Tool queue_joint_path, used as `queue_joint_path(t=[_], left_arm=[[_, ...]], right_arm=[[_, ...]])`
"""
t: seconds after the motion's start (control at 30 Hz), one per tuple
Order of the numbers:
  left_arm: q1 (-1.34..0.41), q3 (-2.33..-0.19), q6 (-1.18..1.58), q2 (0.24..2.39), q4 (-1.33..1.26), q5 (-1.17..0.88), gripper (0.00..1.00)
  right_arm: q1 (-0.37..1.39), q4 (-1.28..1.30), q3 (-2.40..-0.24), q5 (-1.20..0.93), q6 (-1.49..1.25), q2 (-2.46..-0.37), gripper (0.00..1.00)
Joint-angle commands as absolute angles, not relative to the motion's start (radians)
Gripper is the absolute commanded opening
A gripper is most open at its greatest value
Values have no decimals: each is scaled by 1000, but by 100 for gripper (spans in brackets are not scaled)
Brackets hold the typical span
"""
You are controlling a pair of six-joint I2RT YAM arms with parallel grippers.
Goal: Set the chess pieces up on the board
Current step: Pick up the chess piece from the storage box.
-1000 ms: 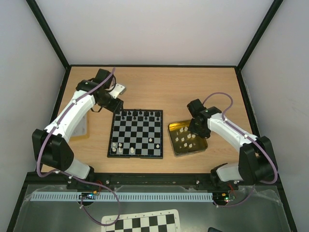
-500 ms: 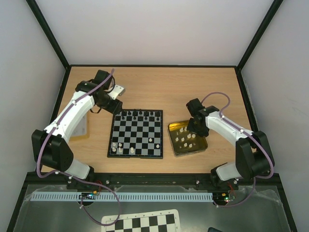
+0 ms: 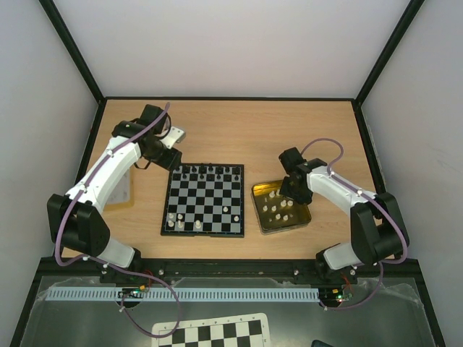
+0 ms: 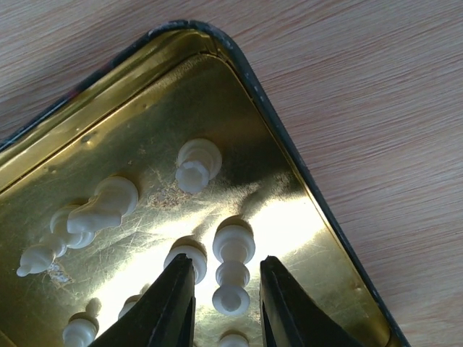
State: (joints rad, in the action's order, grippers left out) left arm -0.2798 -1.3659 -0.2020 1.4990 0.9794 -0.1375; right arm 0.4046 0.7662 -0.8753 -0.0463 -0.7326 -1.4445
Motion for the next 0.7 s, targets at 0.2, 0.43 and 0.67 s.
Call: queue_joint_path(t=[0.2,0.43,0.67], left_arm=[[-269,-1349,-210,1468,1000,-113,57],[-266,-1350,-213,1473,998,-109,56],[-264,-1347,-213,1473,999,-107,56]], right_arm=[[394,740,-841,-41,-719,-1459,22],[394,734,-828,-46,-716,-1461,20],[394,727,-821,-45,-709,-1471,17]])
